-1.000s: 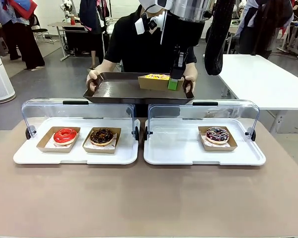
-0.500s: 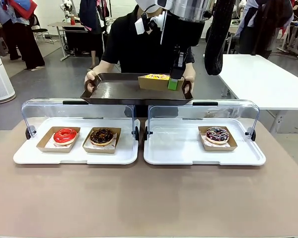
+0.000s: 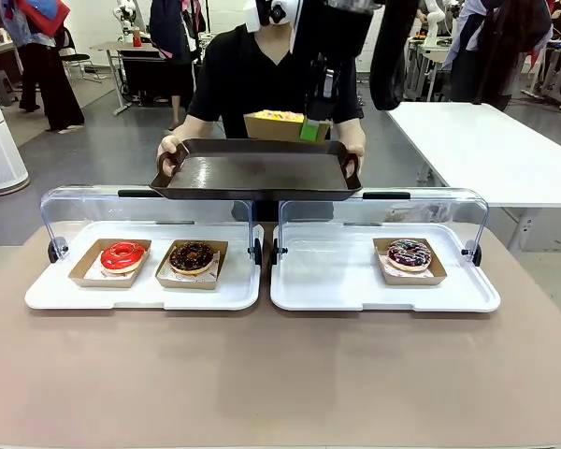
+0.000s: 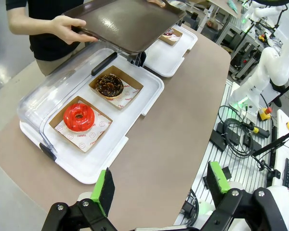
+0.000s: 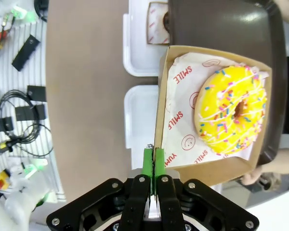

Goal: Provide the desired donut to the person.
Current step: Place the picked Paper togo box onto the Handle tray extended by the person.

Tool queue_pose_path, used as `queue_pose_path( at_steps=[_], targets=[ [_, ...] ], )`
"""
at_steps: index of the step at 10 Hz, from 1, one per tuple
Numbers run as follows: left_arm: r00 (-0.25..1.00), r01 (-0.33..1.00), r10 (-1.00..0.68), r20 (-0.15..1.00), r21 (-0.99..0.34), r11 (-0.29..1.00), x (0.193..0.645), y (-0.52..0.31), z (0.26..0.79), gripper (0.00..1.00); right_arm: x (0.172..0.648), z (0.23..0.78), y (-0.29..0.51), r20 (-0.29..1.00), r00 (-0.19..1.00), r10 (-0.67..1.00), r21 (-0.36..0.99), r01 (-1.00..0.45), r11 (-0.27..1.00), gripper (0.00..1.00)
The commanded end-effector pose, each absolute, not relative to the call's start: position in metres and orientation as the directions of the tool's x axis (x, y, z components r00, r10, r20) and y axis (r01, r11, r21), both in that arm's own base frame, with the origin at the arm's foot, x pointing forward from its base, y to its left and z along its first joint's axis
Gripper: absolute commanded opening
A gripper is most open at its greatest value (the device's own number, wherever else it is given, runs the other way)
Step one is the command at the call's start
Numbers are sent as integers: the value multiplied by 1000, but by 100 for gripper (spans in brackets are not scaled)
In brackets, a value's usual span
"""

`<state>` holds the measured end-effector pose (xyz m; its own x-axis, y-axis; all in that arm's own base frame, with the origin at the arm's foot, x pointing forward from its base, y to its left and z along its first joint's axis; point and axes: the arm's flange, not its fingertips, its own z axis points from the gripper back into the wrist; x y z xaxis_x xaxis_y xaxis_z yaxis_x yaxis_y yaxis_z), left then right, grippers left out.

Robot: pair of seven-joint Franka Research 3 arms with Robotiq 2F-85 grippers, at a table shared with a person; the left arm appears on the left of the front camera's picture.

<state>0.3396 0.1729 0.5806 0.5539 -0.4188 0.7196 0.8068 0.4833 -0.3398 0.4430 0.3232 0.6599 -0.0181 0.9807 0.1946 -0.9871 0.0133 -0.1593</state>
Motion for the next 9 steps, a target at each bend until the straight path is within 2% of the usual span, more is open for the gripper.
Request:
queue_pose_path(
  at_steps=[1,5,9],
  targets=[
    [549,810,-418,724,-337,480,339,173,581,100,477,659,332,148,-26,989,-136,-991,-6,2],
    [549,810,-418,724,-337,480,339,173,581,100,527,636,323,116,-5,993,-106,-994,7,2],
    [549,810,-418,724,-337,480,339,173,581,100,553,608,303,91,-33,995,-53,-998,-28,2]
  ],
)
